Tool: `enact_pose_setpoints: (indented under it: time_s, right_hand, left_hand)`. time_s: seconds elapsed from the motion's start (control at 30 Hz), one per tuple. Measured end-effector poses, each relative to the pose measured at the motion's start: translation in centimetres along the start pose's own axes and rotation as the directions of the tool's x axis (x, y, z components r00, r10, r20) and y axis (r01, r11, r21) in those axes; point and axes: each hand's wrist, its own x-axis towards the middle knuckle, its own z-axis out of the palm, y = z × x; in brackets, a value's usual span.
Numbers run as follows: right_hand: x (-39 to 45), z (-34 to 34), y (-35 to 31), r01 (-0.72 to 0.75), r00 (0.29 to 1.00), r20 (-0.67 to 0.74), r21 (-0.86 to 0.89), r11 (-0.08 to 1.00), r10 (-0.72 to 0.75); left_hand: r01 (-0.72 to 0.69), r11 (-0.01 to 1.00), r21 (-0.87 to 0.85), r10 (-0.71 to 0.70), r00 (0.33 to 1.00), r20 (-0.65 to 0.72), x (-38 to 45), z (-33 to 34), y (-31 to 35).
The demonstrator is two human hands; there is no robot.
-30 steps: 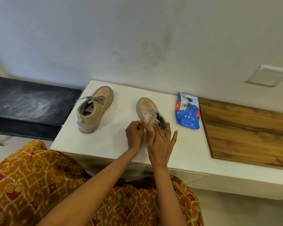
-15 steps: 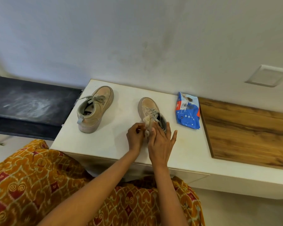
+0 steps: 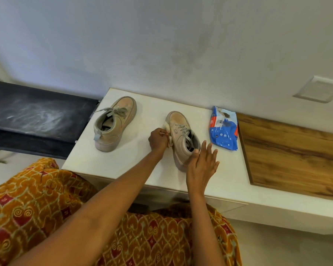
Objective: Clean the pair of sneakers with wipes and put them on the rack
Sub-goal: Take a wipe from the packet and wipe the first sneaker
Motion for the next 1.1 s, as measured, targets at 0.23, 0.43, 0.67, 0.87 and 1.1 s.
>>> enact_pose_setpoints:
  time_s: [0.23, 0.43, 0.67, 0.87, 1.1]
  right_hand:
    - [-0.6, -0.5, -0.9, -0.017, 0.997, 0.073, -0.032, 0.999, 0.02]
    - [-0.7, -0.7, -1.3, -0.031, 0.996, 0.081, -0.02, 0.999, 0.033]
    - [-1.2, -0.1, -1.5, 0.03, 0.996, 0.087, -0.069, 0.997, -0.024]
    - [-1.3, 0.6, -1.8, 0.033, 0.997, 0.068, -0.054, 0.998, -0.029]
    - [-1.5, 0.6, -1.7, 0.017, 0.997, 0.075, -0.061, 0.998, -0.012]
  left_hand:
    - [-0.178, 0.974, 0.143, 0.16, 0.979, 0.129, -2.5, -0.8, -1.9]
    - [-0.318, 0.928, 0.193, 0.279, 0.938, 0.207, -5.6, -2.1, -3.8]
    - [-0.203, 0.976, 0.077, 0.203, 0.979, 0.01, -5.3, -1.7, -2.3]
    - [-0.269, 0.963, 0.023, 0.267, 0.962, 0.046, -4.8, -1.9, -2.6]
    - [-0.551, 0.833, 0.045, 0.541, 0.829, 0.138, -7.3, -3.9, -4.0]
